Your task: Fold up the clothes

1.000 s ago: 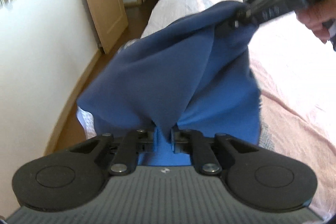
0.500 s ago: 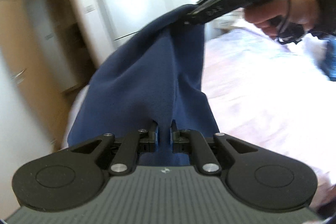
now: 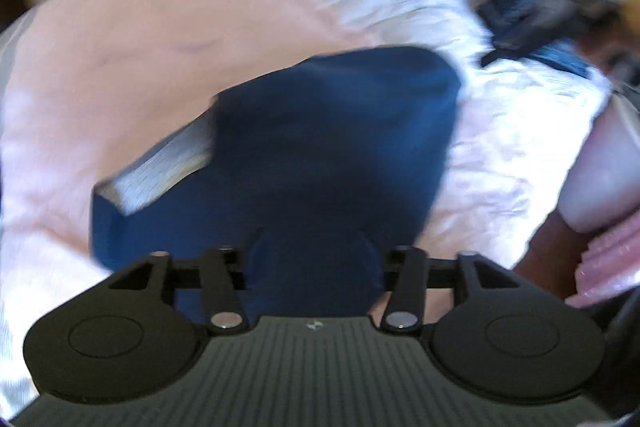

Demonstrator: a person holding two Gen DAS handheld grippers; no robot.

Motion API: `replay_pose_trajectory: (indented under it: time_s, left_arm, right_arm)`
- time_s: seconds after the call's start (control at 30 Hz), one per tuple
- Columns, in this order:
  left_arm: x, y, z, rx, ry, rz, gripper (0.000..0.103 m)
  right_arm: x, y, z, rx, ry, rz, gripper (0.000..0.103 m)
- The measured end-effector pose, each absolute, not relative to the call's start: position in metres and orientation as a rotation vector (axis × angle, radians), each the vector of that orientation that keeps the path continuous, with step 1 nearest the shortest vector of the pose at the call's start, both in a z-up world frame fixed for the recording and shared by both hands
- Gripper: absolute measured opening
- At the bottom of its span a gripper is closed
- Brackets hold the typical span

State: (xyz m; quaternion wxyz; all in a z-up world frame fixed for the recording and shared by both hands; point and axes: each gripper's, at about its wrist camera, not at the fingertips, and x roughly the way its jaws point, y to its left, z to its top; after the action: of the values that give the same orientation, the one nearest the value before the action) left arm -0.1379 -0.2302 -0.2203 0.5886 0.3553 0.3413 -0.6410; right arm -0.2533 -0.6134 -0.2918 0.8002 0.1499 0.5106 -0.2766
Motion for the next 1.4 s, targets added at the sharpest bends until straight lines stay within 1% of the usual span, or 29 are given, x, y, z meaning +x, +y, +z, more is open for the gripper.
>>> replay_pose_trajectory:
  time_s: [0.03,0.07,0.13,0.23,0.3,0.47,0.57,0.7,0.87,0.9,0.93,0.97,1.0,1.03,1.07,1.13,1.17,1.2,1.23,1.4]
  left_arm:
    - [-0.127,-0.232,-0.222,0.819,0.811,-1.452,0.062]
    - [-0.117,-0.234,-0.224,0.811,0.827,-1.411,0.063]
    - [-0.076,-0.237,-0.233,0.808,0.828,-1.325,0.064]
    - [-0.014,-0.232,-0.234,0.802,0.864,-1.225,0.065]
    - [0.015,-0.219,-0.238,0.761,0.895,-1.202,0.065]
    - [0.040,-0.194,-0.270,0.744,1.002,-1.230,0.066]
    - [0.055,-0.176,-0.270,0.800,0.958,-1.296,0.066]
    - [0.083,-0.201,-0.277,0.878,0.812,-1.433,0.066]
    - [0.106,-0.267,-0.293,0.847,0.876,-1.598,0.066]
    - [0.100,-0.277,-0.299,0.889,0.863,-1.611,0.065]
    - [0.094,-0.286,-0.305,0.936,0.848,-1.623,0.063]
    - [0.087,-0.295,-0.311,0.984,0.832,-1.634,0.061]
    - [0.081,-0.305,-0.317,1.031,0.816,-1.645,0.054]
    - [0.075,-0.314,-0.323,1.078,0.799,-1.655,0.044]
    - [0.069,-0.319,-0.328,1.134,0.778,-1.656,0.040]
    - [0.070,-0.319,-0.319,1.100,0.792,-1.685,0.014]
    - [0.071,-0.319,-0.313,1.080,0.801,-1.699,0.007]
    - [0.072,-0.319,-0.308,1.059,0.809,-1.714,0.003]
    - [0.073,-0.319,-0.303,1.039,0.817,-1.728,0.001]
    - [0.081,-0.319,-0.271,0.918,0.856,-1.808,0.001]
  right_arm:
    - [-0.253,-0.612,-0.291,0.330,1.086,-0.577,0.056]
    - [-0.253,-0.611,-0.290,0.338,1.077,-0.561,0.058]
    - [-0.252,-0.608,-0.288,0.355,1.058,-0.528,0.058]
    - [-0.207,-0.591,-0.294,0.354,1.055,-0.436,0.059]
    - [-0.183,-0.571,-0.288,0.320,1.060,-0.374,0.059]
    - [-0.105,-0.550,-0.294,0.288,1.064,-0.269,0.059]
    - [-0.058,-0.521,-0.308,0.328,1.056,-0.226,0.060]
    - [-0.029,-0.467,-0.332,0.394,1.094,-0.176,0.060]
    - [-0.033,-0.415,-0.354,0.444,1.142,-0.150,0.060]
    - [-0.036,-0.409,-0.357,0.458,1.144,-0.156,0.061]
    - [-0.040,-0.403,-0.359,0.481,1.143,-0.163,0.063]
    - [-0.045,-0.399,-0.359,0.504,1.139,-0.170,0.072]
    - [-0.053,-0.396,-0.358,0.521,1.129,-0.183,0.077]
    - [-0.061,-0.393,-0.357,0.539,1.119,-0.196,0.078]
    - [-0.069,-0.391,-0.356,0.554,1.109,-0.206,0.078]
    - [-0.082,-0.385,-0.357,0.574,1.090,-0.229,0.078]
    - [-0.087,-0.381,-0.359,0.580,1.079,-0.238,0.078]
    - [-0.091,-0.377,-0.360,0.585,1.068,-0.246,0.078]
    - [-0.092,-0.369,-0.361,0.582,1.058,-0.250,0.078]
    - [-0.068,-0.318,-0.365,0.515,1.011,-0.285,0.078]
